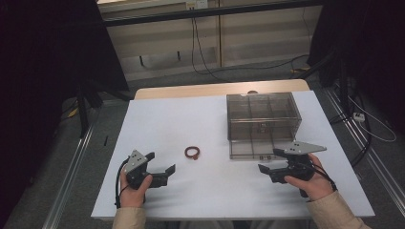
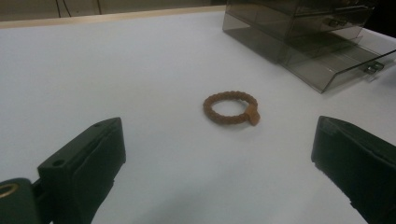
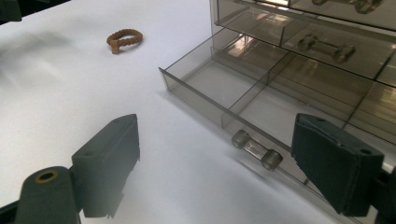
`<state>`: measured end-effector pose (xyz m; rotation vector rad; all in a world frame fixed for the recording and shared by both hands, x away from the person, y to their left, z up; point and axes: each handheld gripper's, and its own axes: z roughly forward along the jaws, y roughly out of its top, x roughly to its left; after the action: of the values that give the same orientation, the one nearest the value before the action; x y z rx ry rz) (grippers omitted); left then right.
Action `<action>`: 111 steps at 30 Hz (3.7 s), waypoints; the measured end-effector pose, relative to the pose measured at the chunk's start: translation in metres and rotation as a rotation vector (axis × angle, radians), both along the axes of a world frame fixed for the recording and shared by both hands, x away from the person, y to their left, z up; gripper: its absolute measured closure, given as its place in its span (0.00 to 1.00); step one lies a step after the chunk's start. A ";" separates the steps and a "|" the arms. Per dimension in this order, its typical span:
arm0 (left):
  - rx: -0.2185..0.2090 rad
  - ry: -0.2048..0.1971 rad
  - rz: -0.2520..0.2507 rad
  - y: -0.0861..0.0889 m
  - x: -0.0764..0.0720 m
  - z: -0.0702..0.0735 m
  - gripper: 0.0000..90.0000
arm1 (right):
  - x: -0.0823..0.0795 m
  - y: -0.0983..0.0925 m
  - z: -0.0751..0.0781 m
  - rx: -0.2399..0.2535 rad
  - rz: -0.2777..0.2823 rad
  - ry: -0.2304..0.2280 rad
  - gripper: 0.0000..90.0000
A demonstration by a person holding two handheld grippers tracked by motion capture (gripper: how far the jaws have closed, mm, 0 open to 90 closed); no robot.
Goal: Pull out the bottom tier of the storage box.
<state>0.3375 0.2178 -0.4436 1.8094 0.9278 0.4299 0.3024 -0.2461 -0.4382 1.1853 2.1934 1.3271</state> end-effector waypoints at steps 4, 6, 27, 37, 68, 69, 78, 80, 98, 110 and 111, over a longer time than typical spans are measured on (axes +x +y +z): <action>-0.006 0.005 0.009 -0.002 0.002 0.002 0.03 | -0.001 0.003 0.001 0.002 0.018 0.000 0.17; -0.005 0.007 0.012 -0.003 0.005 0.003 0.03 | -0.002 0.005 0.002 -0.001 0.025 -0.001 0.16; -0.009 0.064 0.023 -0.021 0.021 0.004 0.04 | -0.002 0.011 -0.002 -0.007 0.042 0.009 0.14; 0.012 0.089 0.031 -0.028 0.028 0.000 0.14 | -0.002 0.011 -0.001 -0.008 0.042 0.006 0.14; 0.114 0.201 0.073 -0.061 0.070 -0.022 0.76 | -0.001 0.009 -0.002 -0.009 0.037 0.011 0.14; 0.114 0.196 0.068 -0.062 0.070 -0.021 0.77 | -0.001 0.009 -0.002 -0.009 0.036 0.012 0.14; 0.164 0.216 0.048 -0.069 0.072 -0.023 0.82 | 0.000 0.006 -0.002 -0.010 0.026 0.013 0.14; 0.147 0.227 0.049 -0.070 0.072 -0.023 0.86 | 0.000 0.006 -0.003 -0.009 0.027 0.015 0.14; 0.119 0.260 0.003 -0.068 0.066 -0.014 0.95 | 0.000 0.008 -0.005 -0.013 0.037 0.015 0.14; 0.086 0.259 -0.065 -0.071 0.049 -0.001 0.95 | -0.001 0.011 -0.006 -0.012 0.048 0.018 0.14; 0.080 0.257 -0.066 -0.072 0.048 -0.001 0.95 | -0.001 0.012 -0.006 -0.013 0.047 0.018 0.14</action>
<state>0.3854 0.1461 -0.4441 1.9949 1.0345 0.1972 0.3015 -0.2346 -0.4442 1.1521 2.2519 1.3237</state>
